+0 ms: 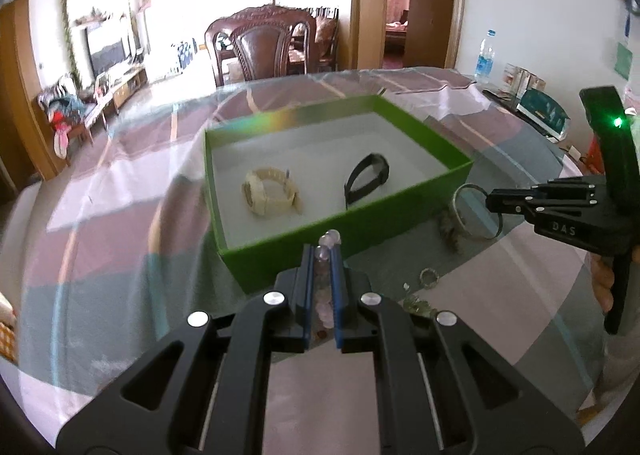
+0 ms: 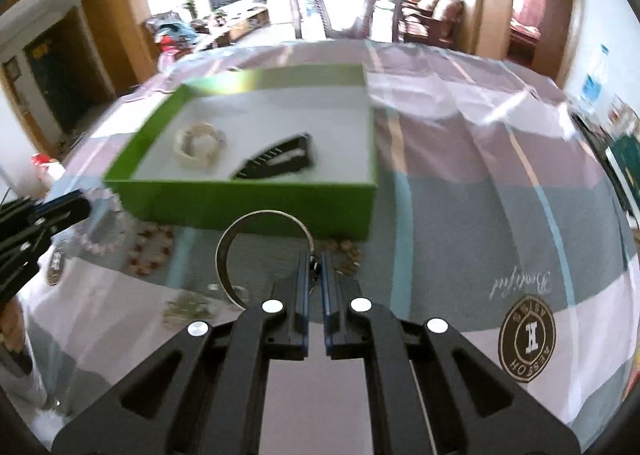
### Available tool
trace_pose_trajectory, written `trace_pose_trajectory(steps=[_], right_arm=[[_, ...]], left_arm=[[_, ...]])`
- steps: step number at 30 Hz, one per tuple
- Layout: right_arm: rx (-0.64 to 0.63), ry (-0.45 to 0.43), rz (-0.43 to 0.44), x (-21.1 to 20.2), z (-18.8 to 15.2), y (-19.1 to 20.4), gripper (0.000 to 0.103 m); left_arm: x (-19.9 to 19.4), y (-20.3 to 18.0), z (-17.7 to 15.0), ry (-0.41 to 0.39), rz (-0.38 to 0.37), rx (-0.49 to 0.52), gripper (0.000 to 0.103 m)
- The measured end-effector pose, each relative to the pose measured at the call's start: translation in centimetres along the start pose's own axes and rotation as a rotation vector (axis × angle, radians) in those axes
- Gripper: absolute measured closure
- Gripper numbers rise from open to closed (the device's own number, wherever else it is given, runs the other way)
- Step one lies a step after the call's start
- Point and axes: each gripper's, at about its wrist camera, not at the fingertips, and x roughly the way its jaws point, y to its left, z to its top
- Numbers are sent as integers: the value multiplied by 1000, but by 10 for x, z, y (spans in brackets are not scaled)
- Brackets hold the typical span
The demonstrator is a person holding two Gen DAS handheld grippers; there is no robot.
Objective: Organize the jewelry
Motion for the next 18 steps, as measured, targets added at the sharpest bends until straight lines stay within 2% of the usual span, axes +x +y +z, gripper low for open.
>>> trace_pose_trajectory(steps=[4,7,10,14,16,18], right_arm=[[-61,-47,-12,-18,23,12,97],[-70,-111,-27,-26,48,13,97],[-65,-149,-40,-21,70,12,97],[-19,-52,-75,18,83,8,97],[8,6,-57,43,84,6,97],[29,23,-48,58,82,4,97]], left_arm=[[-12,2,21,-37,35,28,95],[-20,6,40,-112,56,36,94],[-17,15,57,-143,66,4,94],[21,27,67,-76,61,-67,96],[41,31,67,-39,70,-84,96],[57,37,65,-1,70,-114,96]])
